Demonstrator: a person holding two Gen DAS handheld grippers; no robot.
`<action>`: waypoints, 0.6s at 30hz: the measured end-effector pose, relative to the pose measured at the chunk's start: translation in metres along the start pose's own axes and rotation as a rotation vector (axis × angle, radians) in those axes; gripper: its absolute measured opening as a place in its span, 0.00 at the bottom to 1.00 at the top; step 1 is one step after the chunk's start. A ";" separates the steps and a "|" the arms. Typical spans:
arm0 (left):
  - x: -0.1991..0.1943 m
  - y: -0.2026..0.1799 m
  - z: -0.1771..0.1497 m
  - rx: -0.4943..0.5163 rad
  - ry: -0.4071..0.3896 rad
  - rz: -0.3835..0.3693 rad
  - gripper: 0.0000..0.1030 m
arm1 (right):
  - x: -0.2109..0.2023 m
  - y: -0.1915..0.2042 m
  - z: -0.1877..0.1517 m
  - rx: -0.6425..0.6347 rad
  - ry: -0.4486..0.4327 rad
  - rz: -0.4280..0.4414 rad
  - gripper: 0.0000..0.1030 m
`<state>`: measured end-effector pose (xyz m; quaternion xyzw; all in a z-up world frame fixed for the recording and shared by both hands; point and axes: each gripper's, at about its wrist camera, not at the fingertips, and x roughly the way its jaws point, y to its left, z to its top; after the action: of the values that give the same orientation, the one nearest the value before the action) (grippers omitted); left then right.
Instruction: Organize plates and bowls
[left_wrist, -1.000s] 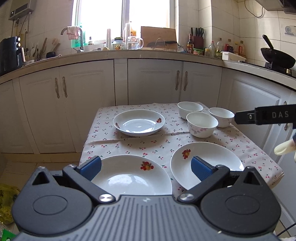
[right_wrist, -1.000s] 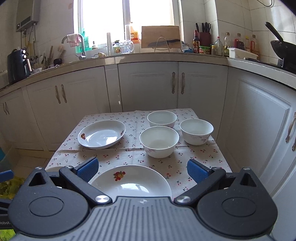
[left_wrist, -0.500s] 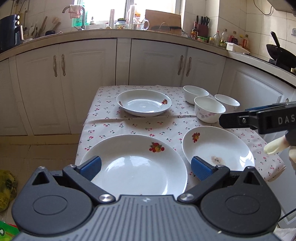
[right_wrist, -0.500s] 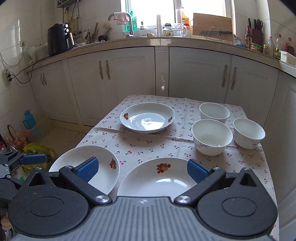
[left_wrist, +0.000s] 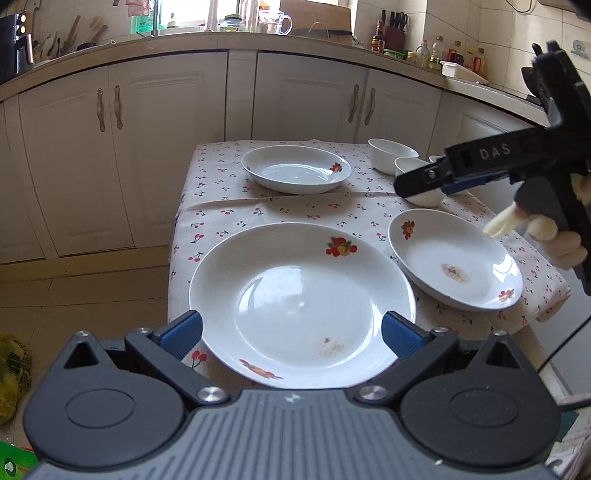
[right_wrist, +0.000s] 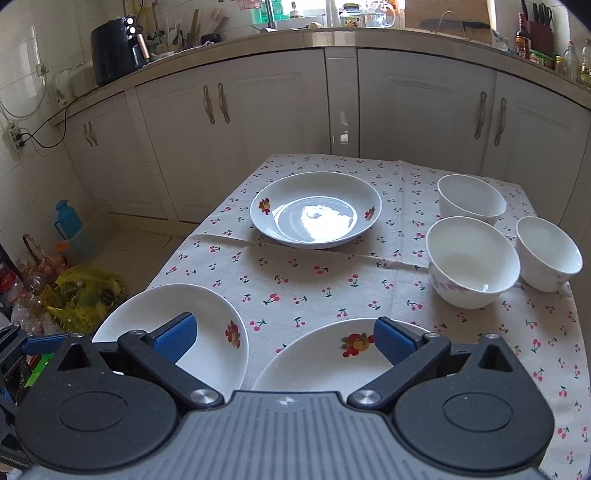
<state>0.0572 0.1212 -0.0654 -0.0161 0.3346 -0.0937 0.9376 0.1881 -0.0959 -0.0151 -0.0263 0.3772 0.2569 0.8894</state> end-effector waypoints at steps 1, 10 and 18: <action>-0.001 0.003 -0.002 -0.002 0.007 -0.011 0.99 | 0.004 0.001 0.002 -0.001 0.006 0.013 1.00; -0.003 0.016 -0.014 0.035 0.035 -0.092 0.99 | 0.044 0.007 0.018 0.028 0.119 0.121 1.00; 0.011 0.016 -0.016 0.114 0.080 -0.114 0.99 | 0.067 0.034 0.022 -0.176 0.180 0.156 1.00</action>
<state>0.0578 0.1353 -0.0865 0.0221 0.3644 -0.1665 0.9160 0.2252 -0.0318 -0.0404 -0.0975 0.4326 0.3540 0.8234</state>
